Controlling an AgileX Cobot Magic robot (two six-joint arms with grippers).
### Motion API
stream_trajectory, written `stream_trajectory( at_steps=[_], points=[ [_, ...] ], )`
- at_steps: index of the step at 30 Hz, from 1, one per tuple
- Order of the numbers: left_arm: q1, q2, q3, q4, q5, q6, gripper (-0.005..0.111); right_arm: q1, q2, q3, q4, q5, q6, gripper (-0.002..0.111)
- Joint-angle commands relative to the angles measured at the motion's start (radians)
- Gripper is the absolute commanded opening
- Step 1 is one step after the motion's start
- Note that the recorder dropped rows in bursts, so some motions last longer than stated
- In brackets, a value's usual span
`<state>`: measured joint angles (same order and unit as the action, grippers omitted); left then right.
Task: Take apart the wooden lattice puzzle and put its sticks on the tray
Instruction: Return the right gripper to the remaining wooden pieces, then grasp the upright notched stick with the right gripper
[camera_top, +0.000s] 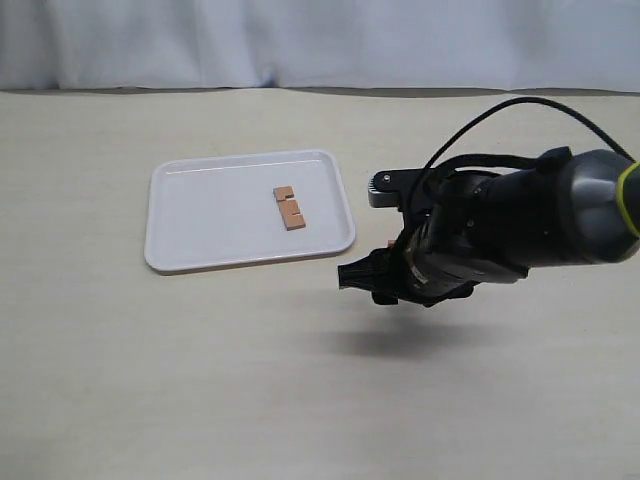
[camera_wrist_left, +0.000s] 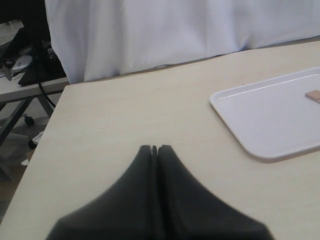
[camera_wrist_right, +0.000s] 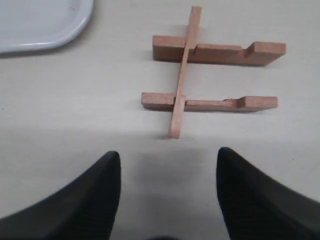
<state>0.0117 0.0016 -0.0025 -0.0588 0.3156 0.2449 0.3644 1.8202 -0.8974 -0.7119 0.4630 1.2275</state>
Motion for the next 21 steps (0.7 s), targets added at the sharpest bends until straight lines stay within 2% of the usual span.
stream_trajectory(
  at_steps=[1, 5, 7, 10, 21],
  points=[
    [0.001, -0.002, 0.002, 0.003, -0.006, 0.0, 0.0, -0.003, 0.027, 0.003, -0.043, -0.02, 0.044, 0.054],
    [0.001, -0.002, 0.002, 0.003, -0.006, 0.0, 0.0, -0.003, 0.052, 0.003, -0.14, -0.02, 0.136, 0.052],
    [0.001, -0.002, 0.002, 0.003, -0.006, 0.0, 0.0, -0.003, 0.052, 0.003, -0.19, -0.02, 0.185, 0.04],
    [0.001, -0.002, 0.002, 0.003, -0.006, 0.0, 0.0, -0.003, 0.052, 0.003, -0.229, -0.02, 0.229, 0.032],
    [0.001, -0.002, 0.002, 0.003, -0.006, 0.0, 0.0, -0.003, 0.052, 0.003, -0.273, -0.024, 0.292, 0.031]
  ],
)
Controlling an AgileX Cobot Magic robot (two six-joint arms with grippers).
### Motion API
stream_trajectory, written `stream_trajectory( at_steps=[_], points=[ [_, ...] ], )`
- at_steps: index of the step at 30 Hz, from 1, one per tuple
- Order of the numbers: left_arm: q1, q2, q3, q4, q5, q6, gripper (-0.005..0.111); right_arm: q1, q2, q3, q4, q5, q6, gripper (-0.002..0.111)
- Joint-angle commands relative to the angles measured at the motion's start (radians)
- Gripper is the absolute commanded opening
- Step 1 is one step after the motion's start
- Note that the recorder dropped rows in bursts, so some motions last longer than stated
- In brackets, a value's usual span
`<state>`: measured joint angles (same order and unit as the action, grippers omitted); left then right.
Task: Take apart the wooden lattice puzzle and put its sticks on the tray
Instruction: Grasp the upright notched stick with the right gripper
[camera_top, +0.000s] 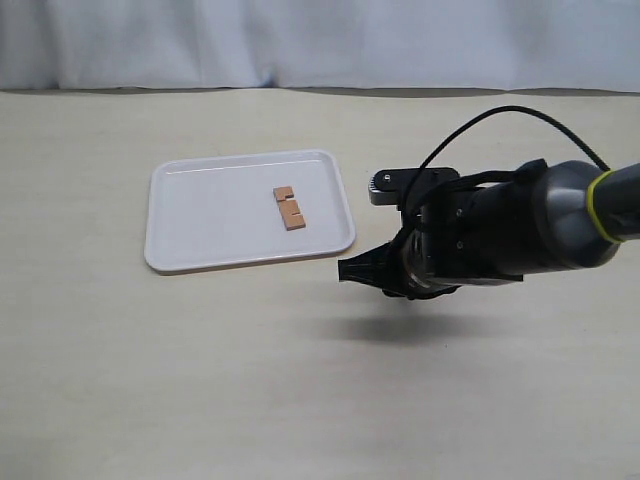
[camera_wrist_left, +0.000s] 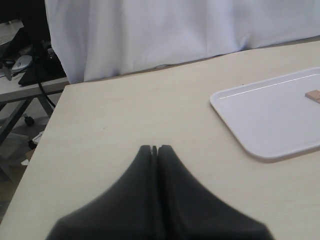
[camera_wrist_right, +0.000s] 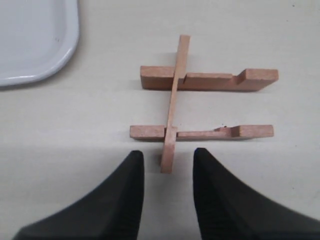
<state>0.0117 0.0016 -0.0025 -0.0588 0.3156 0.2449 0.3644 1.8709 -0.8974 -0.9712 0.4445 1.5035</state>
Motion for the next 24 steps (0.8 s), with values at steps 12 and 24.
stream_trajectory(
  at_steps=[12, 24],
  points=[
    [0.001, -0.002, 0.002, 0.003, -0.006, 0.0, 0.0, -0.003, 0.05, 0.003, -0.055, -0.005, 0.071, 0.031],
    [0.001, -0.002, 0.002, 0.003, -0.006, 0.0, 0.0, -0.003, 0.052, 0.003, -0.117, -0.005, 0.116, 0.005]
  ],
)
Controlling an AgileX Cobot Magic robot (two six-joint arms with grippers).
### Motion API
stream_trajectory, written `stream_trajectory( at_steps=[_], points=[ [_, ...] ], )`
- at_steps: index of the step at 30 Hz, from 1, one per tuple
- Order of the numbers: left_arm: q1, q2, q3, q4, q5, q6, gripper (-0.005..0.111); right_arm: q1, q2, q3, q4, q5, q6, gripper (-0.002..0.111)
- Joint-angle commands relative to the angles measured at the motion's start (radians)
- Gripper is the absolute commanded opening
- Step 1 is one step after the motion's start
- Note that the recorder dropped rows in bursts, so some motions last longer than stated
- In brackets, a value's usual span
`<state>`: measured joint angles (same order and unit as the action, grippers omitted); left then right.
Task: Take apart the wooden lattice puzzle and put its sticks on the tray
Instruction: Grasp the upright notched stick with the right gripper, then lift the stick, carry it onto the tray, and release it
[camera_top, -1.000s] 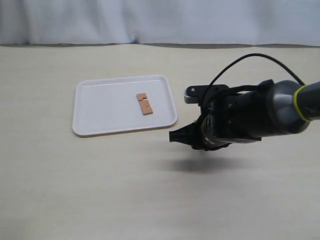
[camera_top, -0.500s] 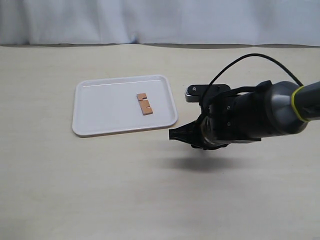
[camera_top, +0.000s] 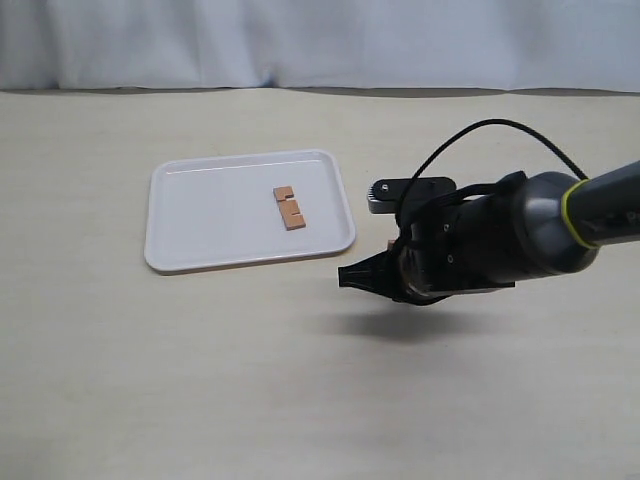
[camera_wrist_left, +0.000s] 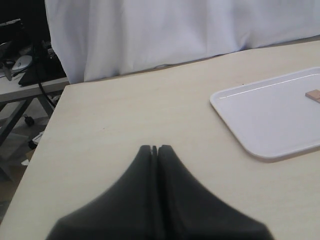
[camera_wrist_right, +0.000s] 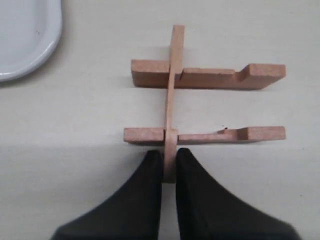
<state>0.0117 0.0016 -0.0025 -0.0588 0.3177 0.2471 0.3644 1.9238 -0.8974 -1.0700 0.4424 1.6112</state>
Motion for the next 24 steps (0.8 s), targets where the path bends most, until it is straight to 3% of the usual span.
stream_trajectory(
  at_steps=[1, 11, 24],
  points=[
    [0.001, -0.002, 0.002, 0.003, -0.008, -0.002, 0.0, -0.003, -0.001, 0.003, -0.018, -0.003, 0.008, 0.004],
    [0.001, -0.002, 0.002, 0.003, -0.008, -0.002, 0.0, 0.006, -0.109, 0.009, 0.071, -0.001, -0.061, 0.005],
    [0.001, -0.002, 0.002, 0.003, -0.008, -0.002, 0.0, 0.104, -0.278, 0.014, -0.015, 0.038, 0.003, 0.005]
  ],
)
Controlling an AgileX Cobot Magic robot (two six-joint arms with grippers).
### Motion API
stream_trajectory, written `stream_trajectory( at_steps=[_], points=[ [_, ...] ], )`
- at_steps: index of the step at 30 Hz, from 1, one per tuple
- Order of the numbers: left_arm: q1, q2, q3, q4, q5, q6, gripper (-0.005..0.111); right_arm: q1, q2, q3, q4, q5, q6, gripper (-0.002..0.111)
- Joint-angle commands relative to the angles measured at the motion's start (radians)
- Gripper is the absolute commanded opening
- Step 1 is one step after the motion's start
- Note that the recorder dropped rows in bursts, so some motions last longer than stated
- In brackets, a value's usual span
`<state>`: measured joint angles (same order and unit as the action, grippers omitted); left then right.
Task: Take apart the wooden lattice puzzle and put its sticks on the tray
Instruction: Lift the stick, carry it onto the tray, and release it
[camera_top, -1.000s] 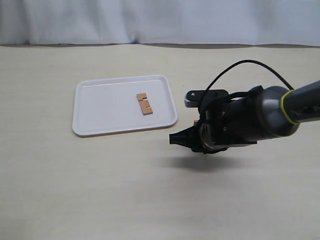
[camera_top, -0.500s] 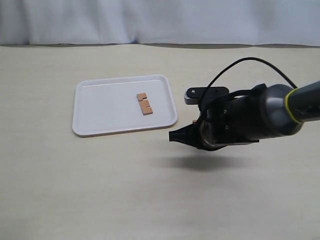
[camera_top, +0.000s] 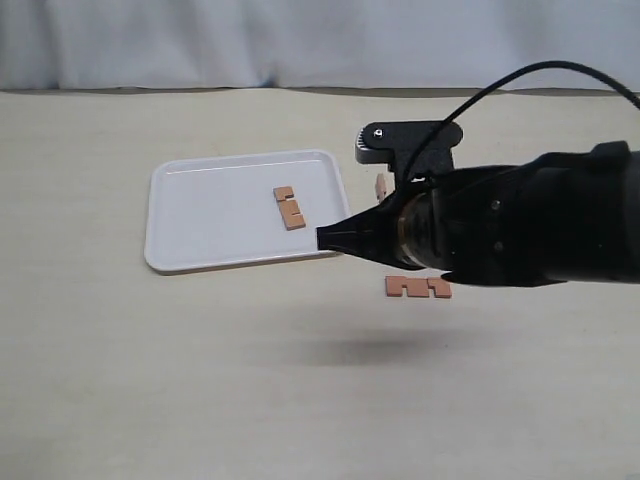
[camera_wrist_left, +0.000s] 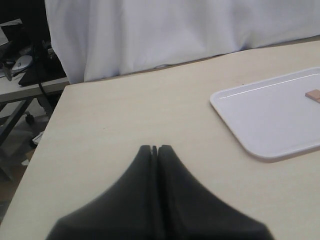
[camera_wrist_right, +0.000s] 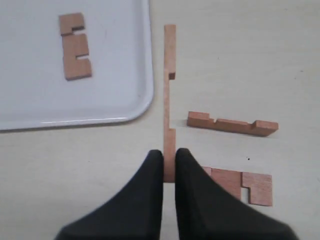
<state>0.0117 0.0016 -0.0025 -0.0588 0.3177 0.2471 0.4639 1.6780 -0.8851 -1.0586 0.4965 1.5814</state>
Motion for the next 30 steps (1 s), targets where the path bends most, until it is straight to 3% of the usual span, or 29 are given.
stream_trajectory(
  at_steps=[1, 9, 19, 28, 30],
  points=[
    [0.001, -0.002, 0.002, 0.003, -0.008, -0.002, 0.0, 0.005, -0.035, 0.002, -0.026, -0.031, 0.034, 0.005],
    [0.001, -0.002, 0.002, 0.003, -0.008, -0.002, 0.0, 0.003, 0.018, -0.062, -0.113, -0.272, 0.126, 0.005],
    [0.001, -0.002, 0.002, 0.003, -0.008, -0.002, 0.0, 0.003, 0.28, -0.298, -0.101, -0.521, 0.128, 0.005],
    [0.001, -0.002, 0.002, 0.003, -0.008, -0.002, 0.0, 0.003, 0.461, -0.464, -0.101, -0.453, 0.134, 0.005],
    [0.001, -0.002, 0.002, 0.003, -0.008, -0.002, 0.0, 0.003, 0.474, -0.475, -0.101, -0.421, 0.136, 0.01]
  ],
)
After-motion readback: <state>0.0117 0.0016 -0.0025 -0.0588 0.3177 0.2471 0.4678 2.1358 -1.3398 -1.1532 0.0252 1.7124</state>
